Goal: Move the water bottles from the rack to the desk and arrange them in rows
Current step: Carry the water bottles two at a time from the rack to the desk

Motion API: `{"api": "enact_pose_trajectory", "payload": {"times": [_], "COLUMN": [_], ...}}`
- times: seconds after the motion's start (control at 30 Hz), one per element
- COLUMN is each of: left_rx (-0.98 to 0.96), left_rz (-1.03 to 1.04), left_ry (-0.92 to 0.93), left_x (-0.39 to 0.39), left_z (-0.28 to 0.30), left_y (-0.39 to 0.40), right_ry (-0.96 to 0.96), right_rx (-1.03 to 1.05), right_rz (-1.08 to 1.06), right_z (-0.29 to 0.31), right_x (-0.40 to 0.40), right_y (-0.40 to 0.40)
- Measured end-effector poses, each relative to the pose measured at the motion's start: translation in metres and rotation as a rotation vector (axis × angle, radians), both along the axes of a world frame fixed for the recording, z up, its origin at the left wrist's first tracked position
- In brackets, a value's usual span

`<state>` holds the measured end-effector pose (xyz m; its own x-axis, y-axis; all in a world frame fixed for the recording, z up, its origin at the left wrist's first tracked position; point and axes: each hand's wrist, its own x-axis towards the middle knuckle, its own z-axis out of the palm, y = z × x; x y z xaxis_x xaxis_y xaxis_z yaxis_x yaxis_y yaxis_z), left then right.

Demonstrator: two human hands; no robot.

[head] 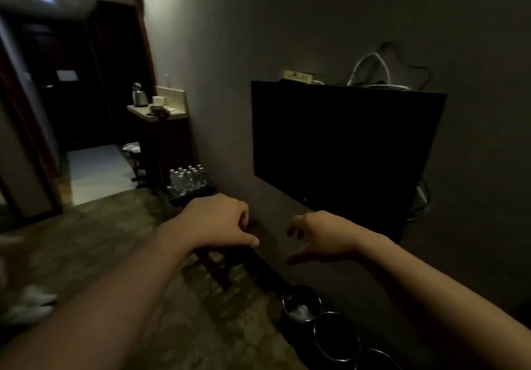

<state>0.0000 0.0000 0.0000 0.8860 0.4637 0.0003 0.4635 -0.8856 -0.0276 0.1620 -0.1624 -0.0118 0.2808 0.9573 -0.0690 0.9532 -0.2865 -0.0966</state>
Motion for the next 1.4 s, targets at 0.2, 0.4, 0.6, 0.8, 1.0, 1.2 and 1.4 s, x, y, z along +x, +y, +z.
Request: {"api": "enact_pose_trajectory", "payload": {"times": [0.2, 0.4, 0.6, 0.8, 1.0, 1.2, 1.4], "left_rx": [0.038, 0.031, -0.007, 0.009, 0.054, 0.049, 0.090], "left_rz": [0.135, 0.178, 0.191, 0.189, 0.225, 0.252, 0.223], "left_ry": [-0.003, 0.056, 0.056, 0.031, -0.011, -0.068, -0.014], "left_x": [-0.059, -0.094, -0.074, -0.019, 0.040, 0.072, 0.085], "left_z": [-0.030, -0.065, -0.083, -0.096, -0.091, -0.090, -0.113], "left_y": [0.124, 0.242, 0.353, 0.468, 0.602, 0.729, 0.868], "right_ry": [0.019, 0.078, 0.081, 0.071, 0.123, 0.175, 0.179], "right_rx": [-0.003, -0.004, -0.025, 0.024, 0.095, 0.098, 0.078], "right_rz": [0.086, 0.157, 0.167, 0.193, 0.187, 0.185, 0.153], "right_z": [-0.022, -0.058, -0.066, -0.075, -0.080, -0.082, -0.103], "right_x": [-0.044, -0.064, -0.045, 0.003, 0.060, 0.091, 0.104], "right_y": [0.143, 0.275, 0.390, 0.510, 0.657, 0.792, 0.920]}}
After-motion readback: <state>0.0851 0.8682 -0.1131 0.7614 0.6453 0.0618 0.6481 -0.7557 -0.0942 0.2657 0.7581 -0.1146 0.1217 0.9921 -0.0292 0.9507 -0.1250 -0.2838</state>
